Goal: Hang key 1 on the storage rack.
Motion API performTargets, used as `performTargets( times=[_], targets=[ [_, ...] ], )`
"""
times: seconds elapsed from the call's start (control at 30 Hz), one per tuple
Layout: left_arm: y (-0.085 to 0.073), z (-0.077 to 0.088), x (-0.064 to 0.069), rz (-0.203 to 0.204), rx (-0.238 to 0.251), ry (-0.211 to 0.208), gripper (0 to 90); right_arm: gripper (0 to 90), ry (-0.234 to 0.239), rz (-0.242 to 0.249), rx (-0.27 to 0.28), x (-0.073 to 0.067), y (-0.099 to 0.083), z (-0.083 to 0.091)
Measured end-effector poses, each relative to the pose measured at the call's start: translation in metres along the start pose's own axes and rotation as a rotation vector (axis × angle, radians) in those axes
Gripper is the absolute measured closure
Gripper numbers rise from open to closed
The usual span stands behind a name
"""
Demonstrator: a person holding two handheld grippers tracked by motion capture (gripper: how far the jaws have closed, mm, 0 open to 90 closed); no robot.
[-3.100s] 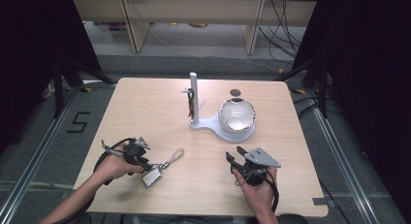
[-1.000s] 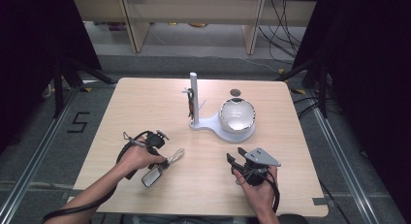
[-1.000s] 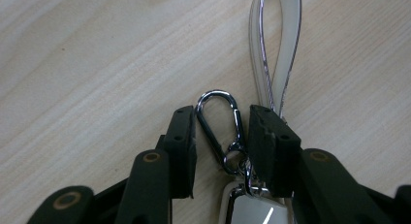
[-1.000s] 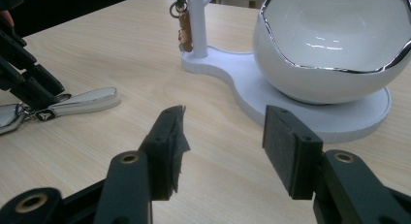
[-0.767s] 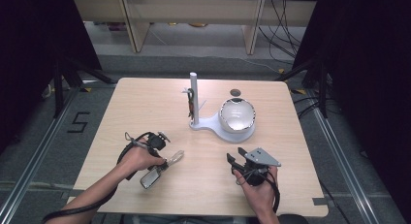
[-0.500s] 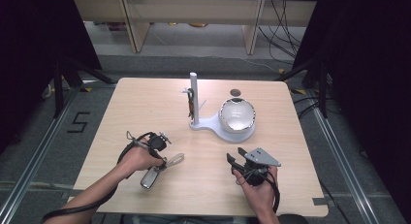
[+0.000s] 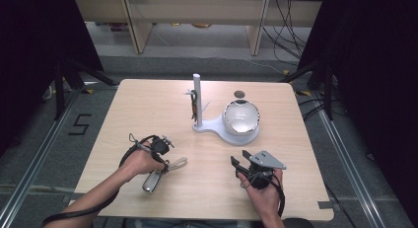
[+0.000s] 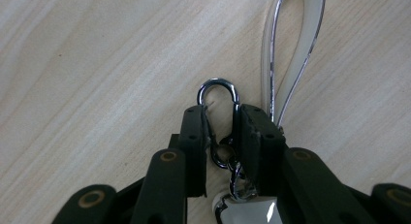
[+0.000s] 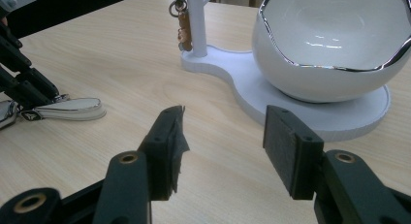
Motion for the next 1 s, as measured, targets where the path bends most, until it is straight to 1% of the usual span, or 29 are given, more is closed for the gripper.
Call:
performTargets(
  times=[0.03,0.13,0.17,0.2,0.23,0.3,0.33,0.37,0.4,0.43,0.47,0.53,0.57,0.63,0.67,0.7,0.77,0.87,0.9,0.93,0.97,1.0],
  targets=[
    [-0.0010,0.0005,-0.0002,-0.012,-0.010,-0.002,72.2,49.9,0.001,0.000,-0.001,0.0000,-0.0001,0.0000],
    [-0.0013,0.0009,-0.0006,-0.026,-0.014,-0.001,72.6,49.9,0.002,0.000,-0.002,-0.0001,0.0000,-0.0003],
    [-0.0013,0.0008,-0.0006,-0.020,-0.012,-0.003,72.8,49.9,-0.007,0.004,-0.013,0.0006,-0.0007,0.0007],
    [-0.0011,0.0007,-0.0009,-0.019,-0.011,-0.006,72.9,49.9,-0.011,-0.031,-0.027,-0.0023,-0.0021,0.0022],
    [-0.0010,0.0009,-0.0011,-0.012,-0.010,-0.011,73.0,49.9,-0.009,-0.020,-0.021,-0.0019,-0.0016,0.0017],
    [-0.0012,0.0010,-0.0020,0.000,-0.010,-0.027,73.3,49.9,-0.009,-0.023,-0.023,-0.0023,-0.0018,0.0014],
    [-0.0006,0.0020,-0.0025,0.014,-0.003,-0.036,73.9,49.9,-0.007,0.004,-0.012,0.0000,-0.0007,0.0004],
    [0.0005,0.0030,-0.0035,0.023,0.006,-0.045,74.7,49.9,-0.004,0.004,-0.010,-0.0003,-0.0004,0.0003],
    [0.0009,0.0042,-0.0044,0.031,0.007,-0.054,77.0,50.0,-0.004,0.000,-0.011,-0.0007,-0.0005,0.0005],
    [0.0011,0.0052,-0.0056,0.030,0.008,-0.057,79.4,50.0,-0.007,-0.020,-0.019,-0.0023,-0.0013,0.0014],
    [0.0009,0.0049,-0.0067,0.027,0.008,-0.061,82.6,49.9,-0.006,-0.022,-0.021,-0.0024,-0.0014,0.0015],
    [0.0021,0.0040,-0.0072,0.039,0.018,-0.059,83.6,50.0,-0.007,-0.021,-0.021,-0.0023,-0.0015,0.0012],
    [0.0018,0.0040,-0.0073,0.040,0.011,-0.060,83.7,49.9,-0.007,0.003,-0.011,0.0001,-0.0005,0.0002],
    [0.0011,0.0044,-0.0088,0.032,0.003,-0.042,84.3,50.0,-0.006,0.002,-0.011,0.0000,-0.0005,0.0003],
    [0.0009,0.0036,-0.0093,0.035,0.003,-0.032,85.1,50.0,-0.006,0.004,-0.011,0.0000,-0.0004,0.0002],
    [0.0009,0.0014,-0.0087,0.052,0.010,-0.031,85.5,50.0,-0.005,0.003,-0.012,-0.0001,-0.0005,0.0002],
    [-0.0004,0.0010,-0.0094,0.048,0.004,-0.018,85.6,50.0,-0.006,0.004,-0.013,0.0002,-0.0007,0.0004],
    [-0.0006,0.0008,-0.0078,0.058,0.003,-0.008,85.7,50.0,-0.006,0.002,-0.016,0.0003,-0.0013,0.0003],
    [-0.0006,0.0008,-0.0077,0.059,0.006,-0.007,85.8,49.9,0.008,-0.011,-0.015,-0.0016,-0.0013,-0.0002],
    [-0.0006,0.0008,-0.0078,0.058,0.008,-0.008,86.0,49.9,0.014,-0.014,-0.015,-0.0023,-0.0016,-0.0007],
    [-0.0009,0.0010,-0.0082,0.053,0.008,-0.008,86.0,49.9,0.008,-0.022,-0.014,-0.0030,-0.0017,-0.0005],
    [-0.0013,0.0010,-0.0082,0.048,0.005,-0.014,86.1,50.0,0.013,-0.018,-0.011,-0.0034,-0.0015,-0.0010]
  ],
)
Point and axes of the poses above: each handheld gripper's, and its own axes: z roughly backward along the jaws, y roughly out of its top, x roughly to its right, the point moved 10 cm from there along -z, roughly forward along the jaws, and after that the axes turned 3 degrees about -y, right-handed, at the moved point
